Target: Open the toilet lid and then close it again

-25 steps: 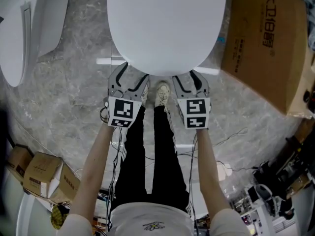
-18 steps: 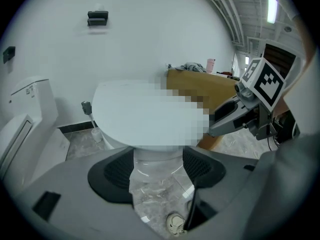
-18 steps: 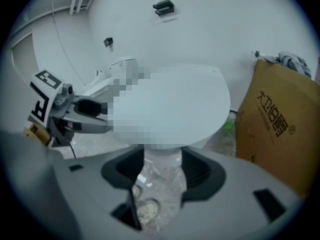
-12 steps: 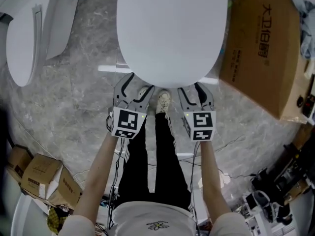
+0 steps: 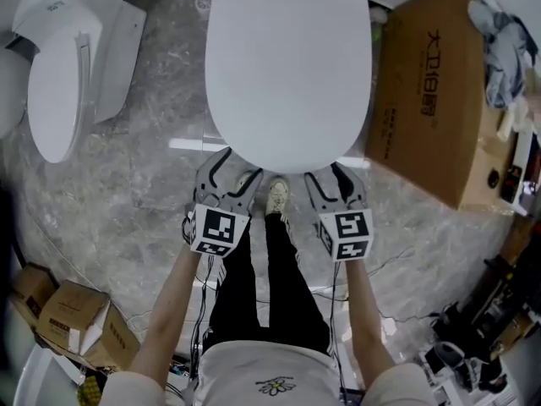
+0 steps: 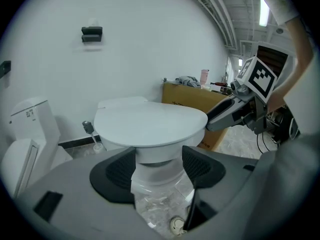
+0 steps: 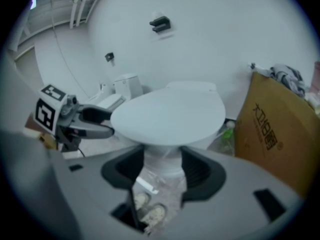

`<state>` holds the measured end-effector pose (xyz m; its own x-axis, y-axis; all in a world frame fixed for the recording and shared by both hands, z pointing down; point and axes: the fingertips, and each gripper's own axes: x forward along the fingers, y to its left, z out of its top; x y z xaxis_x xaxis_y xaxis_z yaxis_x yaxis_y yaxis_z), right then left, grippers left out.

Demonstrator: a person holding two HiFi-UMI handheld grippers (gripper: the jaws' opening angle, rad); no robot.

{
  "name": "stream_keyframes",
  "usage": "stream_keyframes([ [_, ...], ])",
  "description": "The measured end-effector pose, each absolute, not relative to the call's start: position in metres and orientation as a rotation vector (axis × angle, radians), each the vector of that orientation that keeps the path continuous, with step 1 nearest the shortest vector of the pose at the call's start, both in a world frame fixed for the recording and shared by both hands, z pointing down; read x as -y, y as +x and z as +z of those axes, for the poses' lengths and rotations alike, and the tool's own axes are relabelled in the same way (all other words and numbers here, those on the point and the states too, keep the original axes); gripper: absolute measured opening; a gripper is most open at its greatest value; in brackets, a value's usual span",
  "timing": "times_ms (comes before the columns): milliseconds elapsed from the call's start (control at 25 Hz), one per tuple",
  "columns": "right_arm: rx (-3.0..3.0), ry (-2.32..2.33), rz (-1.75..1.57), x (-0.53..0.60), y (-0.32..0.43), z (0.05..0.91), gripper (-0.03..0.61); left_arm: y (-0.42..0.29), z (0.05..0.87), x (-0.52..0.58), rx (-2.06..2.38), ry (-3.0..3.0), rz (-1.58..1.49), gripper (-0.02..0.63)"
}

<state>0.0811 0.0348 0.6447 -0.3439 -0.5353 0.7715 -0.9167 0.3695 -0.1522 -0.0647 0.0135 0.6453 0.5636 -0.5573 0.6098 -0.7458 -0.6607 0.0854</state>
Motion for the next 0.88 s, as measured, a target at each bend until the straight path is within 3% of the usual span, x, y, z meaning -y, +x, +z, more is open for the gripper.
stream_keyframes([
  [880,2.219,1.346,0.821,0.037,0.09,0.488,0.264,-0.057,0.489,0.056,1.066,2.597,0.593,0.314],
])
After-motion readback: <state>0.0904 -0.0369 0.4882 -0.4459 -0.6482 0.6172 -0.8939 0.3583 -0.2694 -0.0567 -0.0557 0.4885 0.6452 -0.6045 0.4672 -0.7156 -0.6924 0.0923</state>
